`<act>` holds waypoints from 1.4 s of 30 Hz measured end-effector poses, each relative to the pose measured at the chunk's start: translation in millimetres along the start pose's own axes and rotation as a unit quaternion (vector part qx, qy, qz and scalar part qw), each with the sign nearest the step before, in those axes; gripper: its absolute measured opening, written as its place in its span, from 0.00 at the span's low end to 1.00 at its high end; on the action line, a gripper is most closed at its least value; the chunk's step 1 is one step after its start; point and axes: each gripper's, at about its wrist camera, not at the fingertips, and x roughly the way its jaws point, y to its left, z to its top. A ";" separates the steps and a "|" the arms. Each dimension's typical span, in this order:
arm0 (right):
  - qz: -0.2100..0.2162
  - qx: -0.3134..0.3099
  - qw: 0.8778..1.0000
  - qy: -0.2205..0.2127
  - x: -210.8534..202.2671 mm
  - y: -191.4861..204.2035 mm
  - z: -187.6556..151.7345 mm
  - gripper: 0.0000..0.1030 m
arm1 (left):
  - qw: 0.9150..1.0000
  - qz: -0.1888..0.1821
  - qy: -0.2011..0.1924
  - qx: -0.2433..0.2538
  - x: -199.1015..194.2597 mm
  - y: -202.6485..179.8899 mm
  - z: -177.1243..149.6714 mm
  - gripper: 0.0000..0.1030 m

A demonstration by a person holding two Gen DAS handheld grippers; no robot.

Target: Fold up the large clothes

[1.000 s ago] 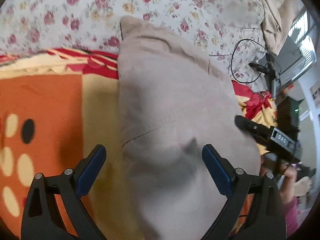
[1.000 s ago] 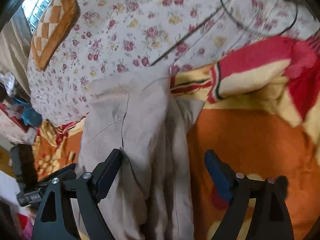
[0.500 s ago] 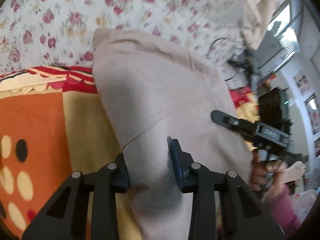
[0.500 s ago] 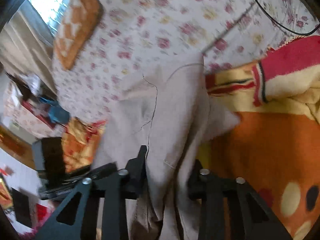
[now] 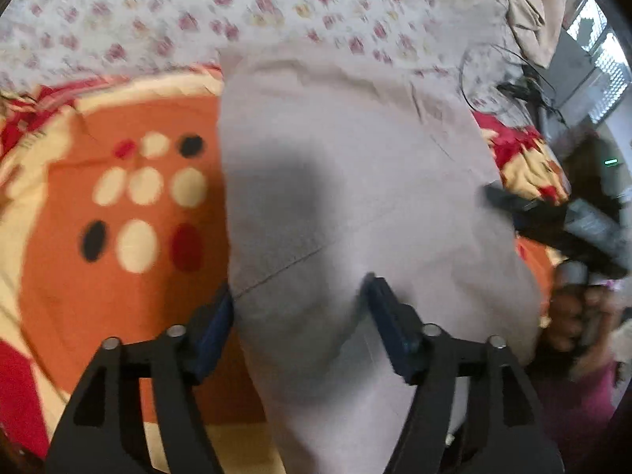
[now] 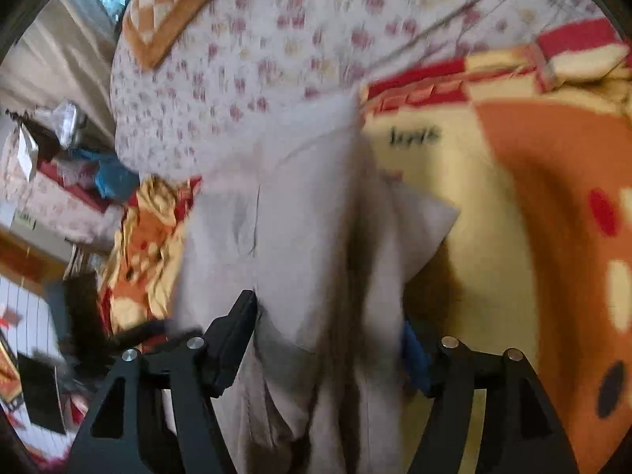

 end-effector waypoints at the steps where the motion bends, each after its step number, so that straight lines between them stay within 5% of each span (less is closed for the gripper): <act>1: -0.012 -0.003 1.000 -0.028 -15.8 5.1 2.6 0.68 | 1.000 0.009 -0.015 0.001 -4.5 -1.6 1.2 0.72; 4: -0.021 -0.030 0.996 -0.085 -48.7 27.1 10.1 0.64 | 0.998 0.031 -0.050 -0.001 -11.2 -4.9 6.9 0.79; 9: -0.005 -0.096 0.993 -0.063 -23.4 70.9 9.4 0.57 | 0.996 0.069 -0.055 0.000 8.7 -8.0 14.9 0.79; 17: -0.142 -0.071 0.986 -0.053 42.2 35.4 13.1 0.53 | 0.994 0.088 -0.067 0.014 17.9 -9.2 10.6 0.81; 24: -0.125 -0.043 0.989 -0.061 39.3 10.7 8.7 0.59 | 0.994 0.088 -0.072 -0.003 19.0 -10.3 10.5 0.82; 42: -0.147 -0.090 0.981 -0.089 -33.0 63.4 -55.0 0.62 | 0.985 0.125 -0.116 0.008 -26.8 -24.0 -9.9 0.82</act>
